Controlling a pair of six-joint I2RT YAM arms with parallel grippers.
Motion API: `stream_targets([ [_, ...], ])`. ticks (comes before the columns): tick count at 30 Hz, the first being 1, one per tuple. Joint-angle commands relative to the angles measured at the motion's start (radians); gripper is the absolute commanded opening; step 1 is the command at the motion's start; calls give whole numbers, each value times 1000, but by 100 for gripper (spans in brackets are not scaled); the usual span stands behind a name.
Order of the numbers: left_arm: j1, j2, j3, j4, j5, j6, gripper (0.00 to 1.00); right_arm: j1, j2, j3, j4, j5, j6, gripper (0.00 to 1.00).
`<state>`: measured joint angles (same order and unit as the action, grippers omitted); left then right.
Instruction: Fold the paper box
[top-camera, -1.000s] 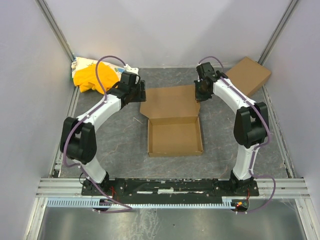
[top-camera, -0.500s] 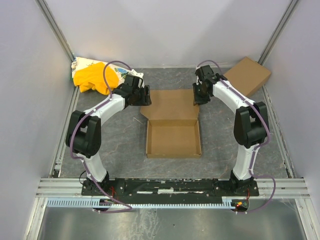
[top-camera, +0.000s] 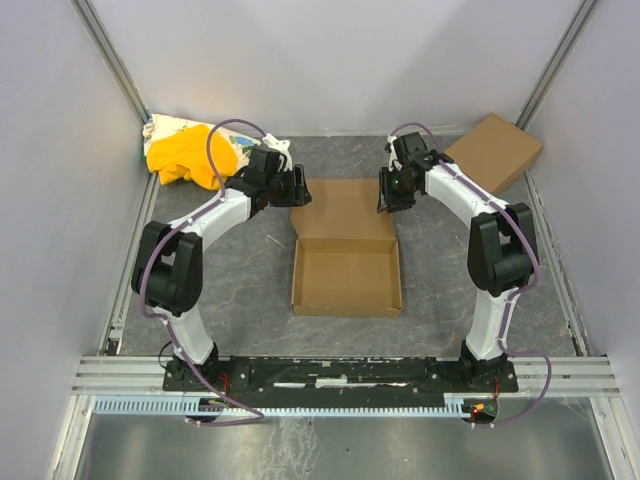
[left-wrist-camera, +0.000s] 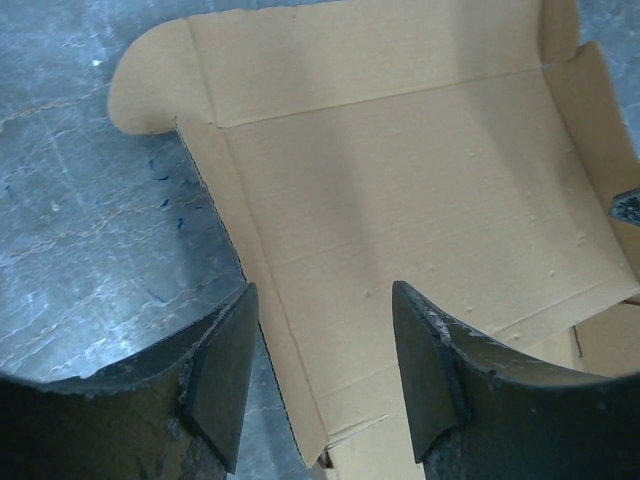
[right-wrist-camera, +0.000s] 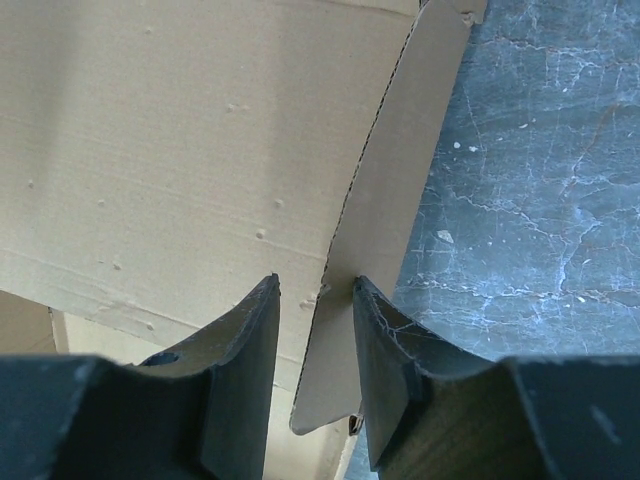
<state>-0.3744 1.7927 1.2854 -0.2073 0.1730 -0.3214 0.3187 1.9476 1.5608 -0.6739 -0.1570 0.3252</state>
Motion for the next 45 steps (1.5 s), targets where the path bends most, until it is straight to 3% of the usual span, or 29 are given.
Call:
stream_targets([
  [1, -36, -13, -19, 50, 66, -44, 63, 10, -10, -14, 70, -37, 14, 43],
  [28, -101, 102, 21, 6, 88, -36, 62, 37, -20, -39, 99, -69, 9, 43],
  [45, -124, 133, 35, -13, 76, -26, 62, 117, 53, 10, 69, -54, -5, 43],
])
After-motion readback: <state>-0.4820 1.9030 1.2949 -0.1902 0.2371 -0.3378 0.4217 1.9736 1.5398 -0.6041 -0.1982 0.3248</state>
